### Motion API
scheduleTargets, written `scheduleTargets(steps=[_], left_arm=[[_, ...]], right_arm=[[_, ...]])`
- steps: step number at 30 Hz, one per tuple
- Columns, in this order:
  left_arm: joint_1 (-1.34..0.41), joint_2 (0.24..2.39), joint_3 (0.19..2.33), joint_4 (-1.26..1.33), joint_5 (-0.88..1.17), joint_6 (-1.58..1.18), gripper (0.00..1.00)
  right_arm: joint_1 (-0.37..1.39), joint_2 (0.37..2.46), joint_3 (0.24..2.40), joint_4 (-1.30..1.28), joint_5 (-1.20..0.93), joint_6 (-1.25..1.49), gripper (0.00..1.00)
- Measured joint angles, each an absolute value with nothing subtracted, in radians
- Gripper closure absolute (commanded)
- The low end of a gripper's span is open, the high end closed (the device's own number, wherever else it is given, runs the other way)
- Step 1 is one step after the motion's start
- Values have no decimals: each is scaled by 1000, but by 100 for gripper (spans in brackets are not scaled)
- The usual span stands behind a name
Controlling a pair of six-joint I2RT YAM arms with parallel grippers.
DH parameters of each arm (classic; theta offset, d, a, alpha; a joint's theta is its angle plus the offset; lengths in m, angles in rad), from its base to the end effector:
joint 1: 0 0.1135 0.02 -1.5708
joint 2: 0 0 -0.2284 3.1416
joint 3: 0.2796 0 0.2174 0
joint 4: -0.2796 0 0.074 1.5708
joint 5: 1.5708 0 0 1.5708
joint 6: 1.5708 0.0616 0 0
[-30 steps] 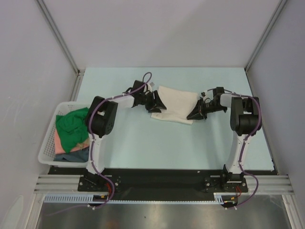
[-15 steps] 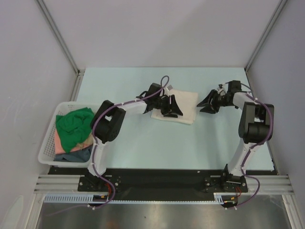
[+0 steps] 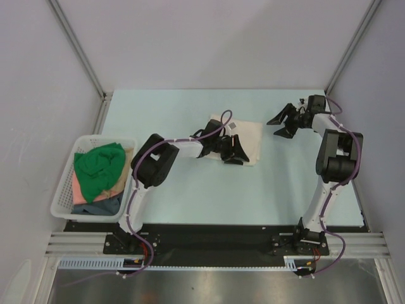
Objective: Fold and stack the t-shirts
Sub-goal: Neatly place the folded tshirt to the corner
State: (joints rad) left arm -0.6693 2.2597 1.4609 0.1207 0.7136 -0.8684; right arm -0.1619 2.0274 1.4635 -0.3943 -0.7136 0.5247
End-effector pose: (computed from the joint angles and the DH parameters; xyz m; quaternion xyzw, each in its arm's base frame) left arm 0.3262 -0.3095 0.1063 0.0660 0.8560 -0.5077 0.0716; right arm 0.4000 -0.0245 0.1589 0.2016 0.8767 0.3785 0.2178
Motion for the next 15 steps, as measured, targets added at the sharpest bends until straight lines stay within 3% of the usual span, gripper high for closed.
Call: scheduleTargets(steps=[8,15], left_arm=[[-672,2228,1460,62,705,-825,45],[-662,1850,1302,-104,657,-703,44]], right_arm=[[-111,2196,1622,-397,-692,491,28],[-76,2274,1681,-392,-707,422,29]])
